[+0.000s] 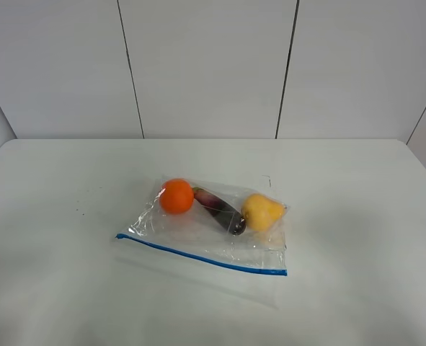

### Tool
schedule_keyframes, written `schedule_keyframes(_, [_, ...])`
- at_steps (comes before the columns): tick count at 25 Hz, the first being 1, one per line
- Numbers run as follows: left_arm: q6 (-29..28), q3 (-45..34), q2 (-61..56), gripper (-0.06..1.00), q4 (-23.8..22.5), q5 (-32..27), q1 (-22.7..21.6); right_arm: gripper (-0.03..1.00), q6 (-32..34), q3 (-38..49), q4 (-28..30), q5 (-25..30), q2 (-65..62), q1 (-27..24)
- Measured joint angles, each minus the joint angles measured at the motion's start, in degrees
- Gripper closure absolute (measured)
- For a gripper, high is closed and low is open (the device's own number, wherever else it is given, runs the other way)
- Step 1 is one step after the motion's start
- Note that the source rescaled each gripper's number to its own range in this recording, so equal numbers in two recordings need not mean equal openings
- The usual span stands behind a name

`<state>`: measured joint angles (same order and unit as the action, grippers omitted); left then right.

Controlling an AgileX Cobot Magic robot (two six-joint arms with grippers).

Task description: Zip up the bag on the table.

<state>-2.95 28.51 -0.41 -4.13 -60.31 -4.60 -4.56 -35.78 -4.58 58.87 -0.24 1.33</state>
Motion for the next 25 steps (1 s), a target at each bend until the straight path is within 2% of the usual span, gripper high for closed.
schedule_keyframes(6, [0.0,0.0,0.0,-0.06,0.0,0.0,0.0,-0.03,0.2,0.0,-0.6,1.8,0.0,0.0])
schedule_keyframes(25, [0.0,0.0,0.0,-0.06,0.0,0.0,0.0,-0.03,0.3,6.9,0.4,-0.3,0.0,0.0])
